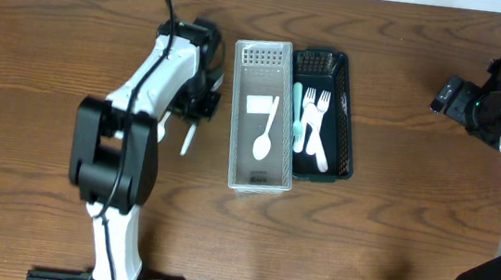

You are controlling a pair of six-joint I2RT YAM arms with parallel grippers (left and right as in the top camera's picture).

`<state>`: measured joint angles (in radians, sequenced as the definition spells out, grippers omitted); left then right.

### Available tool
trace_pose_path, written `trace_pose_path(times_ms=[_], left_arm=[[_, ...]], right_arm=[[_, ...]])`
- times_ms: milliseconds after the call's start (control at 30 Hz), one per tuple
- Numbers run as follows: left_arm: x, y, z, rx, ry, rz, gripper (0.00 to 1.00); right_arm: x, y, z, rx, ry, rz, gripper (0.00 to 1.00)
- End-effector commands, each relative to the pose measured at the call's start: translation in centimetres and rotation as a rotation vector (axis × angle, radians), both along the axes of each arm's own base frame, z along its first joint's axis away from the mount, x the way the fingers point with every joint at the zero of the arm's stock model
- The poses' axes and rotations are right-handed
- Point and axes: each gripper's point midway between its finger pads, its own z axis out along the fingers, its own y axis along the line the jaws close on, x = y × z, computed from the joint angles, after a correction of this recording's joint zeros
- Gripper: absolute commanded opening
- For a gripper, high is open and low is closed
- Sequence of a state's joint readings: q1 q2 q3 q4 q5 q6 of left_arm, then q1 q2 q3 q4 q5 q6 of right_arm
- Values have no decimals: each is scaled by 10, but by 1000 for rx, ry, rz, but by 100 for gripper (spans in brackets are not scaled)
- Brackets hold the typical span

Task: Pack container
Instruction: 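Place the second spoon into the grey tray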

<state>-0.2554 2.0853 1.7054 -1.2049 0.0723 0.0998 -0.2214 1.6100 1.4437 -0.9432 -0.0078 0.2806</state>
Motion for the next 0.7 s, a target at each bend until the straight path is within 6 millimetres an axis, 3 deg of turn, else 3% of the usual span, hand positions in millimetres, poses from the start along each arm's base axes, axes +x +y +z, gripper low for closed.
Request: trace_pose_path(times_ms=[0, 167, 267, 333, 467, 567, 667], left_arm=[[8, -28, 71, -64, -194, 1, 6], [-3, -64, 122, -140, -338, 10, 6], [-10, -88, 129, -172, -367, 2, 6], [-11, -105, 123, -187, -369, 2, 6], [-7, -130, 92, -203, -362, 20, 8], [-4, -136, 71, -190, -335, 33, 14], [-1, -133, 66, -182, -327, 40, 33]], right_arm=[[0, -2, 0, 2, -1, -9, 99], [0, -2, 0, 2, 0, -9, 99], [0, -2, 0, 2, -1, -9, 99], [0, -2, 0, 2, -1, -9, 99], [-1, -2, 0, 2, 0, -9, 99], [-1, -2, 0, 2, 0, -9, 99], [-1, -2, 0, 2, 0, -9, 99]])
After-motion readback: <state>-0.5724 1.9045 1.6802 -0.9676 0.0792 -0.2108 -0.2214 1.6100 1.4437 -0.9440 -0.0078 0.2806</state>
